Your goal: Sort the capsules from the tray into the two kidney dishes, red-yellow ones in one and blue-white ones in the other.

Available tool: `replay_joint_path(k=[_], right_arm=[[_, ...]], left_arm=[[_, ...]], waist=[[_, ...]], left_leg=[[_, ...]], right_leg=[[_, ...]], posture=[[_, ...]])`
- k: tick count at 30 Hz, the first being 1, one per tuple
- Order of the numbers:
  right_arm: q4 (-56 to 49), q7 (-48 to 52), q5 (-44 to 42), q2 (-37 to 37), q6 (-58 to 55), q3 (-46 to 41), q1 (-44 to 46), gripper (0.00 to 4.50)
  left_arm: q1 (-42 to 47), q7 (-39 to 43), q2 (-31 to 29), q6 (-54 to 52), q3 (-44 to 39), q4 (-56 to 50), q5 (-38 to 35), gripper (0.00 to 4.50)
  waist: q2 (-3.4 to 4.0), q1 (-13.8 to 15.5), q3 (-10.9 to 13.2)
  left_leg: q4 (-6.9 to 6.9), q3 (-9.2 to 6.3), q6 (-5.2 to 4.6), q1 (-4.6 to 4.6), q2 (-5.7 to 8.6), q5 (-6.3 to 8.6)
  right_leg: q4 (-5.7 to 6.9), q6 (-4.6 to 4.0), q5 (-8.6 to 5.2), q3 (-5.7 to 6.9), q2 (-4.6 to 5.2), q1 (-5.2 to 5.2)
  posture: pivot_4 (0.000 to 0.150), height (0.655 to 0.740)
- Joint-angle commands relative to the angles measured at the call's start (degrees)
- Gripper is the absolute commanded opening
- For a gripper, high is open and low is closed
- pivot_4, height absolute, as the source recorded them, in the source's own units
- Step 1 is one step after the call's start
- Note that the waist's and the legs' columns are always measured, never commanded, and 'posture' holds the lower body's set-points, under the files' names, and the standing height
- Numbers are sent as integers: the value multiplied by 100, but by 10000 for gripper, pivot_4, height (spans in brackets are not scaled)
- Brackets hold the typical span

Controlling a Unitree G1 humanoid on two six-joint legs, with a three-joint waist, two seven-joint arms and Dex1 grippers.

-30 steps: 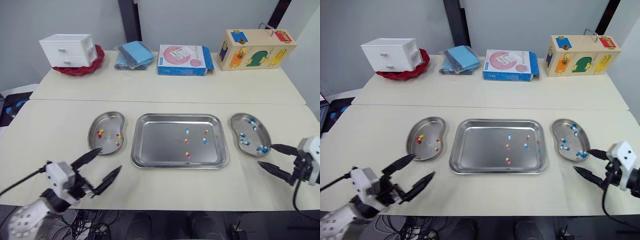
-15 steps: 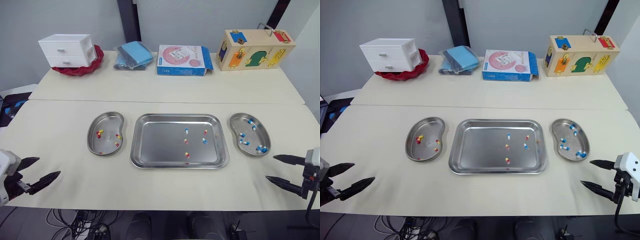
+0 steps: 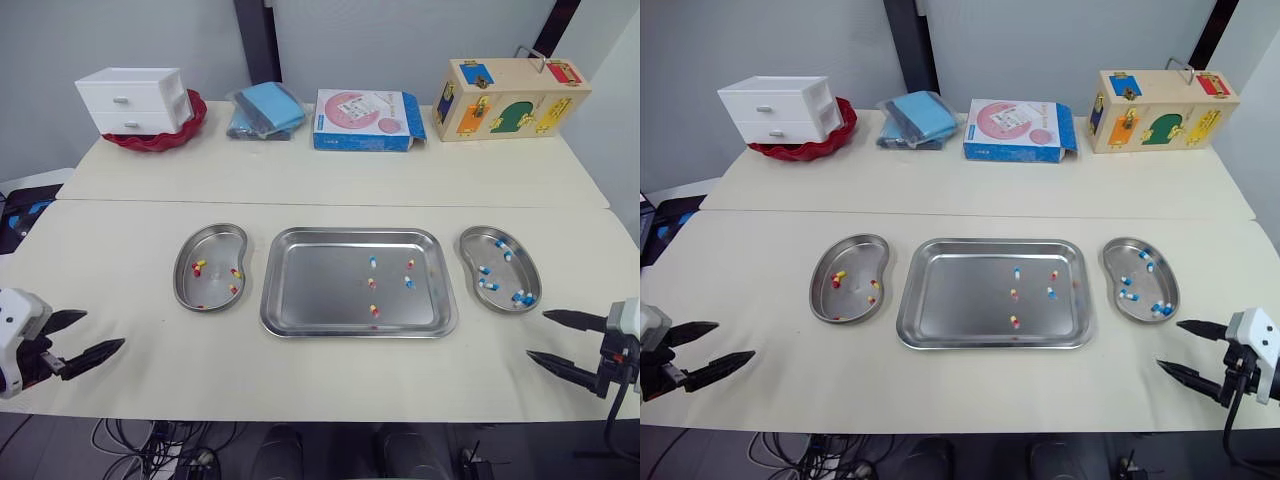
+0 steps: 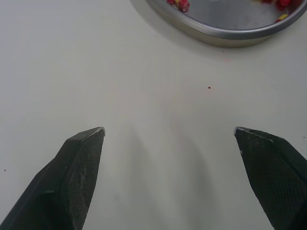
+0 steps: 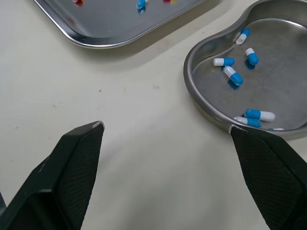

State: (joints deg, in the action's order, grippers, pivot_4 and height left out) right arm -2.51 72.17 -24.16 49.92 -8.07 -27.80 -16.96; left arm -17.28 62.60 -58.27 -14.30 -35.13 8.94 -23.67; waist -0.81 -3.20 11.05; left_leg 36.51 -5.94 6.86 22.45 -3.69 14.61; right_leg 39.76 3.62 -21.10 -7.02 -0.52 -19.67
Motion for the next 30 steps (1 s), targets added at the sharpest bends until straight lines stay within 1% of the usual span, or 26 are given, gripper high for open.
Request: replay_joint_path(k=[1,11,13,16,18,22,24,26,27,30], right_arm=[[-216,-17,-133,-36,81,-121,-92,44207],[-636,-87,-300,-171,28,-117,-290,44207],[-882,-35,-420,-313,122,-71,-447,44207],[-1300,-134,-558,-738,401,5,-627,44207],[-1592,-176,-555,-955,458,208,-784,44207],[-1969,-333,-568,-1352,715,493,-901,44207],[-2174,-406,-531,-1523,814,671,-1009,44207],[-2208,-401,-414,-1581,955,828,-1068,44207],[-2186,-408,-372,-1585,1019,871,-1075,44207],[-2139,-490,-256,-1699,1269,1071,-1122,44207]], left_arm=[[104,117,-82,94,41,41,88,45000],[335,340,9,319,200,43,137,45000],[396,449,43,308,250,-201,20,45000],[513,510,-1,-275,521,-1039,-286,45000],[773,552,-185,-865,944,-1700,-519,45000],[1536,626,-383,-1477,1745,-2272,-655,45000],[2297,860,-398,-1729,2433,-2448,-711,45000],[3078,1071,-269,-1963,3122,-2520,-677,45000],[3332,1121,-206,-2024,3351,-2509,-628,45000],[4241,1220,331,-2086,4297,-2354,-310,45000]], waist=[[0,-2,0],[0,-1,0],[-1,12,-1],[-3,47,-2],[-3,89,-2],[1,126,-4],[6,129,-2],[5,148,-2],[5,142,-2],[7,142,-3]], left_leg=[[-1,0,0,0,0,0],[-1,1,0,-3,-1,0],[-1,-1,0,-2,-1,0],[-2,-5,0,0,-1,0],[1,-8,1,2,0,-1],[8,-10,2,-4,0,-1],[8,-9,2,-4,0,-1],[9,-12,2,-3,0,-1],[14,-14,2,1,1,-2],[22,-12,1,1,3,-1]], right_leg=[[0,0,0,0,0,0],[2,0,0,0,0,2],[2,0,0,1,0,2],[1,0,0,6,0,3],[2,0,0,8,1,6],[14,0,1,9,-1,8],[14,0,1,8,-1,8],[16,0,1,11,-4,7],[15,0,1,15,-5,8],[14,0,1,11,-4,13]], posture=[[1500,7400],[1500,7400],[1500,7400],[1500,7400],[1500,7400],[1500,7400],[1500,7400],[1500,7400],[1500,7400],[1500,7400]])
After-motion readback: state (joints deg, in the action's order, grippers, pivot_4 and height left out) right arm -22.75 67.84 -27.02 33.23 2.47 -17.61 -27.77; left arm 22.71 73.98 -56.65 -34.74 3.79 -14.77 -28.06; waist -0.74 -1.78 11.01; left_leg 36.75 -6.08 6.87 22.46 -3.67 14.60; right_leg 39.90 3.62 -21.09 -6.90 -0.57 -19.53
